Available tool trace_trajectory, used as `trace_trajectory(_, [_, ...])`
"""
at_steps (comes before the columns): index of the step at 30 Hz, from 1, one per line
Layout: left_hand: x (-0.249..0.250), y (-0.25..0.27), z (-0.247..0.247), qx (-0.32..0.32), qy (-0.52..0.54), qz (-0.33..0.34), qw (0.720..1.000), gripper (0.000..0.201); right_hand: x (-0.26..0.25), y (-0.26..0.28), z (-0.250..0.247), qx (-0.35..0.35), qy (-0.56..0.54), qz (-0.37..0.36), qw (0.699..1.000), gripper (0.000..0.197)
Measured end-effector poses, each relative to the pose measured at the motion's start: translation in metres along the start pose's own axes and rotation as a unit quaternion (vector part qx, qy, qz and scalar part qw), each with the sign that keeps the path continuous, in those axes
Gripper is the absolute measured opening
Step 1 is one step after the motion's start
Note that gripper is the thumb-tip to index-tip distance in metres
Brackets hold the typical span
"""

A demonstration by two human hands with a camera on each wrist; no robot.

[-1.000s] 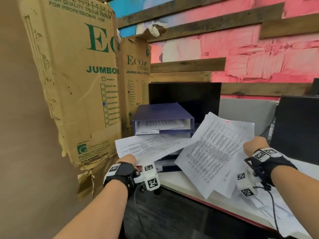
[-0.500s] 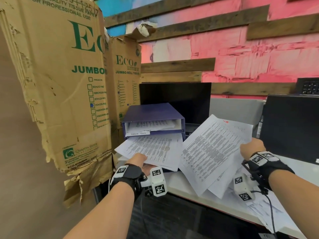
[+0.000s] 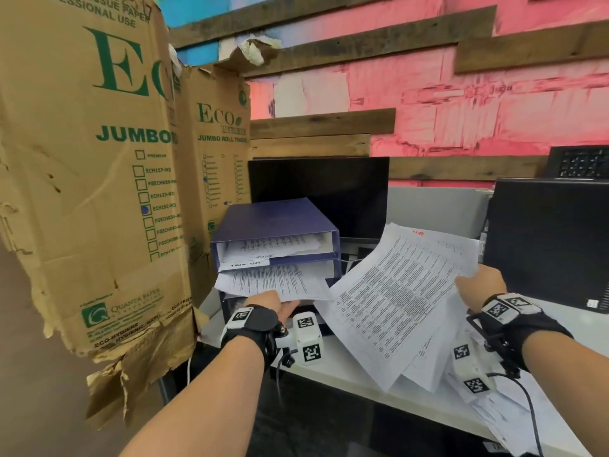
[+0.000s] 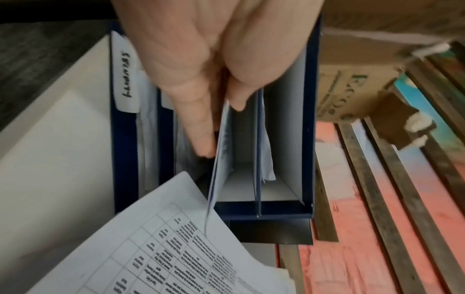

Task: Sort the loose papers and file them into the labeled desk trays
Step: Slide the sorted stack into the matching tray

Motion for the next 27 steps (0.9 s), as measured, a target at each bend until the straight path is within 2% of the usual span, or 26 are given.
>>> trace_trajectory(1, [0.003,0.0,0.011,-0.035,0.129,-0.032,0.99,0.043,0.0,-0.002,0.0,-0.005,-0.008,-0.005,1.0,0.028])
trace_trajectory(2, [0.004,0.002,0.026,-0.09,0.249,-0.045,0.963,0.041,-0.001,-0.005,0.0,-0.009,-0.015,-0.01,1.0,0.027])
trace_trajectory(4, [0.012,0.009,0.049,-0.165,0.318,-0.063,0.931,0.04,-0.003,-0.01,0.002,-0.016,-0.023,-0.018,0.999,0.026])
trace_trajectory(5, [0.015,0.008,0.053,-0.179,0.302,-0.068,0.934,0.043,-0.003,-0.012,0.002,-0.02,-0.024,-0.021,0.999,0.026])
trace_trajectory(7, [0.019,0.002,0.049,-0.176,0.226,-0.057,0.956,0.046,-0.003,-0.015,0.005,-0.03,-0.032,-0.022,0.999,0.028])
trace_trajectory(11, [0.02,-0.028,0.031,-0.109,0.152,-0.041,0.981,0.039,0.001,-0.019,0.011,-0.043,-0.04,-0.022,0.998,0.031])
trace_trajectory(14, [0.012,-0.036,0.022,-0.066,0.091,-0.037,0.993,0.024,0.005,-0.022,0.016,-0.057,-0.047,-0.026,0.997,0.031])
trace_trajectory(17, [0.009,-0.04,0.026,-0.073,0.005,-0.01,0.997,0.037,0.008,-0.025,0.021,-0.075,-0.043,-0.029,0.996,0.03])
trace_trajectory(21, [0.025,-0.034,0.047,-0.103,-0.135,0.074,0.983,0.036,0.008,-0.019,0.022,-0.093,-0.048,-0.04,0.994,0.033])
trace_trajectory(25, [0.023,-0.019,0.081,-0.232,-0.239,0.101,0.938,0.044,0.001,-0.008,0.018,-0.118,-0.062,-0.066,0.989,0.035])
trace_trajectory(27, [0.023,-0.009,0.086,-0.234,-0.292,0.129,0.918,0.028,-0.002,-0.001,0.015,-0.129,-0.066,-0.08,0.986,0.034])
Point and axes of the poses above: each hand's wrist, its own y-axis away from the middle knuckle, its own z-axis out of the palm, x = y × z, the point moved 7 cm from there along -y, towards the middle knuckle, and after that the axes turned 10 degrees about -x, right-handed, at the moved point
